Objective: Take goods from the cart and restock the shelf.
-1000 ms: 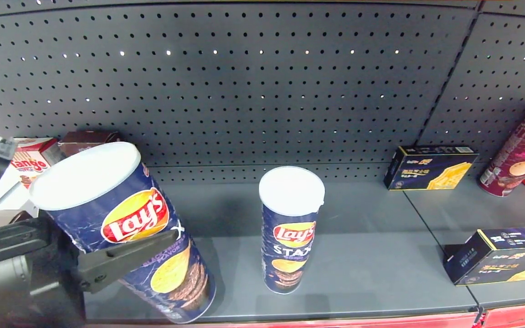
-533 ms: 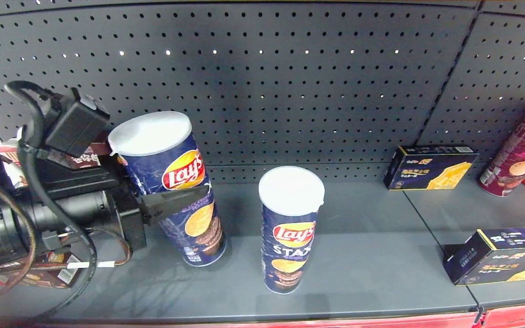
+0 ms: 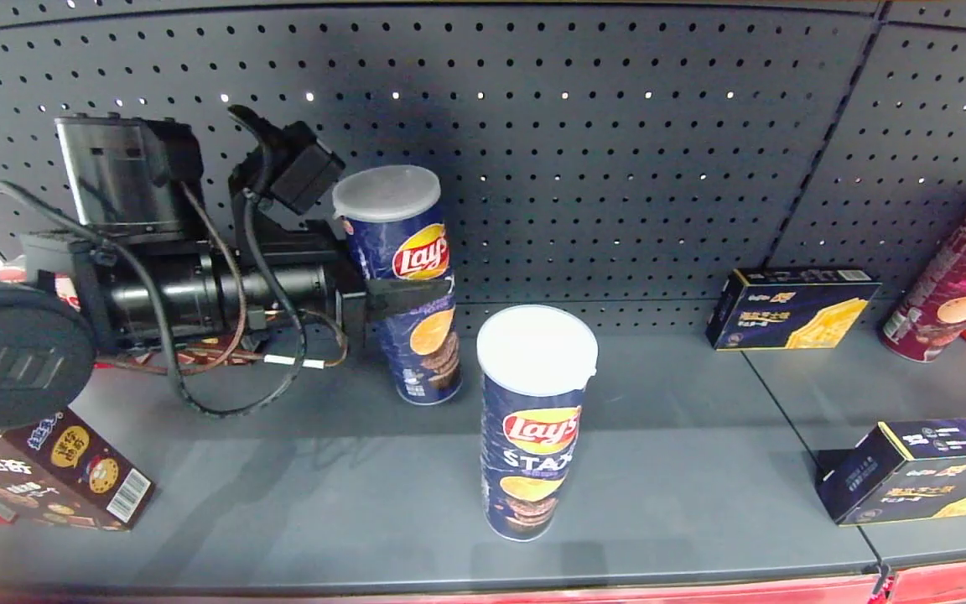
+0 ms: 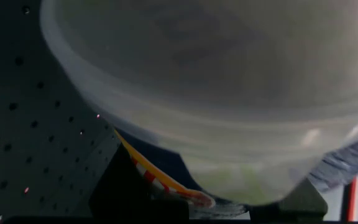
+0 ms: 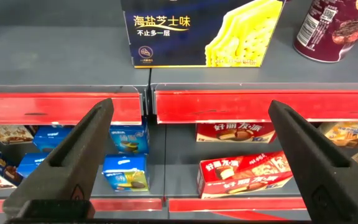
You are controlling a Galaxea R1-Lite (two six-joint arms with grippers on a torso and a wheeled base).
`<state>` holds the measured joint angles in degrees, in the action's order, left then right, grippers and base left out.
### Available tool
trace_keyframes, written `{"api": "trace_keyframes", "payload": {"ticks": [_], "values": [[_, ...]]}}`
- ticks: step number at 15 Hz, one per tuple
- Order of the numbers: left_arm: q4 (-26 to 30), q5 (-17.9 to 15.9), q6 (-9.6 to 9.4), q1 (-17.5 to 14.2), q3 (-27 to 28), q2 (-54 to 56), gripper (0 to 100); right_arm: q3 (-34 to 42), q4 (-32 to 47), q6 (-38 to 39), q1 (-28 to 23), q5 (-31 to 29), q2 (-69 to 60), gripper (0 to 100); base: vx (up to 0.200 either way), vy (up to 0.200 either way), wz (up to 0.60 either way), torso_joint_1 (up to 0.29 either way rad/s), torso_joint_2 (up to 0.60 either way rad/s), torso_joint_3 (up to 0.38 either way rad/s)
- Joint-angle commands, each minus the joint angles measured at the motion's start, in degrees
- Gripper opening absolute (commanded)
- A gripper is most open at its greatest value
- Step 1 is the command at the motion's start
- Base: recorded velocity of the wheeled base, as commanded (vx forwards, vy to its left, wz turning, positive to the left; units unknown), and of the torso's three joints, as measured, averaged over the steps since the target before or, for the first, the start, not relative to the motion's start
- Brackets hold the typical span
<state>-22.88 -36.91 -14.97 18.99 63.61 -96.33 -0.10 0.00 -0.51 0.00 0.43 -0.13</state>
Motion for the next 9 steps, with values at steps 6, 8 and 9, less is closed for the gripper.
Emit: {"api": "trace_keyframes", "payload": {"ticks": [6,8,9], "values": [[1.00,-5.71,-3.84,0.52,6.79,-10.19,0,0.01,0.00,-0.02,0.00,0.01,0.13,100,0.000,0.000,0.00,0.000,0.00,0.000],[1.26,-6.07,-3.84,0.78,8.90,-11.07,0,0.10,0.00,-0.02,0.00,0.01,0.13,100,0.000,0.000,0.00,0.000,0.00,0.000],[1.26,-6.50,-3.84,1.22,9.87,-11.78,0,0.01,0.00,-0.02,0.00,0.01,0.13,100,0.000,0.000,0.00,0.000,0.00,0.000]]}}
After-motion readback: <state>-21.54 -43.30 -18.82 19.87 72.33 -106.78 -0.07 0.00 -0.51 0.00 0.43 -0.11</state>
